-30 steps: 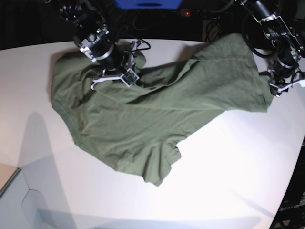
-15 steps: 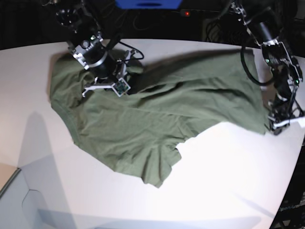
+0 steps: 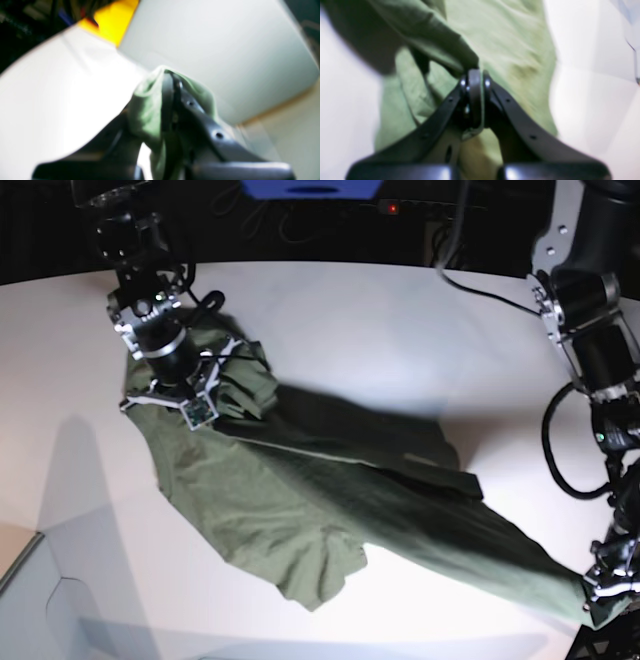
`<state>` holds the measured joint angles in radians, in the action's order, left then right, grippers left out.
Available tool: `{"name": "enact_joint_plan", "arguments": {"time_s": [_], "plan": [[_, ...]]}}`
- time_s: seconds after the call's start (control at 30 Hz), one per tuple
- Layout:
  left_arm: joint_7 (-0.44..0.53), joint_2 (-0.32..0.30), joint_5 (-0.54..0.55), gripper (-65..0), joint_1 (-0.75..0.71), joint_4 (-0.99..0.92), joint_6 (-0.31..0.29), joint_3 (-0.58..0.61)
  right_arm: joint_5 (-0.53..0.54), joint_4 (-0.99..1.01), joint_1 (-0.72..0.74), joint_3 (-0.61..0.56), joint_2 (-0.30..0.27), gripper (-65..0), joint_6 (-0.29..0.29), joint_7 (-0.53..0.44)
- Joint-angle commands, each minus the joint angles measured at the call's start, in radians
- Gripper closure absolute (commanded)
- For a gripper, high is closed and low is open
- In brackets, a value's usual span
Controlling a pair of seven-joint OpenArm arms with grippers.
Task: Layout the t-shirt on the table in an organized manner, then fold the t-shirt properly
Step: 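Drag the shirt edge with the left gripper along the table, spreading it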
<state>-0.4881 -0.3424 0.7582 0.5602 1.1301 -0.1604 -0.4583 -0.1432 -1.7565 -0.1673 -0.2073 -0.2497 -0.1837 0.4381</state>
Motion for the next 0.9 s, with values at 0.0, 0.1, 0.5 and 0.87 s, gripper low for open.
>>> {"name": "enact_joint_plan", "arguments": {"time_s": [0.0,0.1,0.5,0.87], "plan": [[0.009,-0.007,0.001,-0.4,0.051,-0.055,-0.003,-0.001,0.000,-0.004,0.007,0.006,-0.001,0.0,0.003,-0.018],[0.009,-0.010,0.001,-0.5,0.119,-0.256,-0.006,-0.001,0.000,0.000,0.004,0.009,0.011,0.0,0.003,-0.017],[0.231,-0.016,0.007,-43.2,0.185,-0.592,-0.008,0.174,-0.002,0.002,-0.001,0.009,0.025,0.0,0.003,-0.015],[0.141,-0.007,0.010,-65.0,0.042,-0.319,-0.006,0.120,-0.002,-0.009,0.007,0.009,0.029,0.0,0.003,-0.015]]}}
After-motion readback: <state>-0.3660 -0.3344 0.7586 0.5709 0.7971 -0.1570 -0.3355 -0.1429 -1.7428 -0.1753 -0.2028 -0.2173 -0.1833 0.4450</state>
